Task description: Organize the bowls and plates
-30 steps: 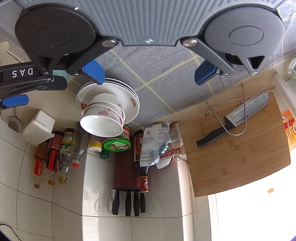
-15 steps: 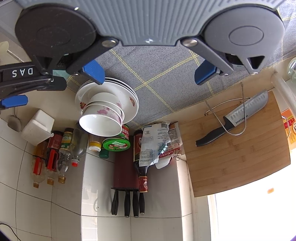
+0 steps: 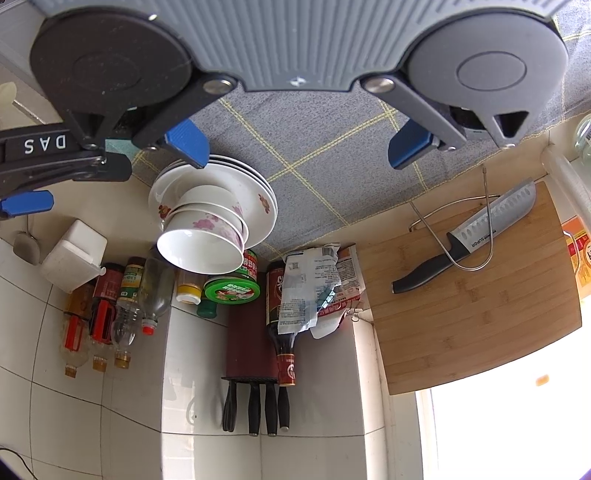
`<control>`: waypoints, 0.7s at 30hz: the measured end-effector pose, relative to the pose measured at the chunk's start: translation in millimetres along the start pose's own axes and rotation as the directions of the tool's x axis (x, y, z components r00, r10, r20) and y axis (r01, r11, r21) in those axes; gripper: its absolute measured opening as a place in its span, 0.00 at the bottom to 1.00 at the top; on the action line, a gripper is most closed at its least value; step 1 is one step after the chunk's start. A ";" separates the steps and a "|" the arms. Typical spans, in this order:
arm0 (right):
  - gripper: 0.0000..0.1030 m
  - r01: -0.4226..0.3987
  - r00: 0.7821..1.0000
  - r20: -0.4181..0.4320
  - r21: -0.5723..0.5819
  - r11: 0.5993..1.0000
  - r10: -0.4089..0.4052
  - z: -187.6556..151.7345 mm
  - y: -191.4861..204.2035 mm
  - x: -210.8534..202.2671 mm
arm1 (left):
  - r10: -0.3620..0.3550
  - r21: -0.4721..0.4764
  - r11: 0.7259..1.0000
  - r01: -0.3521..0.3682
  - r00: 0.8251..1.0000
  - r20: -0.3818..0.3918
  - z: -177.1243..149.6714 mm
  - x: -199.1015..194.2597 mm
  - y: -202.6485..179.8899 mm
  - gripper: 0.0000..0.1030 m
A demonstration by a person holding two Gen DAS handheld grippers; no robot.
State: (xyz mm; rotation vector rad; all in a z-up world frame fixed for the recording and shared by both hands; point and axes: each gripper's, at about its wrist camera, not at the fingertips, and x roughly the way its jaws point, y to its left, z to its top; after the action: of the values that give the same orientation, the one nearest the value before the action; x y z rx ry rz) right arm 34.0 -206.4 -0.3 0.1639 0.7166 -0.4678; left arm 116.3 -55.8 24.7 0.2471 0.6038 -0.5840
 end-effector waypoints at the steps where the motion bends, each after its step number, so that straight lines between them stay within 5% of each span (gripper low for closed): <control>1: 1.00 0.000 1.000 0.000 0.000 1.000 0.000 0.1 -0.1 0.1 | 0.001 0.000 1.000 -0.001 1.000 0.000 -0.1 0.0 -0.1 0.99; 21: 1.00 0.005 1.000 -0.002 -0.001 1.000 -0.005 1.0 -2.2 1.2 | 0.000 0.003 1.000 0.000 1.000 -0.005 0.8 0.9 -1.8 0.99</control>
State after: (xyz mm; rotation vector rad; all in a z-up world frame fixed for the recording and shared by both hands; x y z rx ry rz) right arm 34.4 -209.0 -0.4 0.1614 0.7199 -0.4720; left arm 116.2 -57.9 24.8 0.2512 0.6079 -0.5844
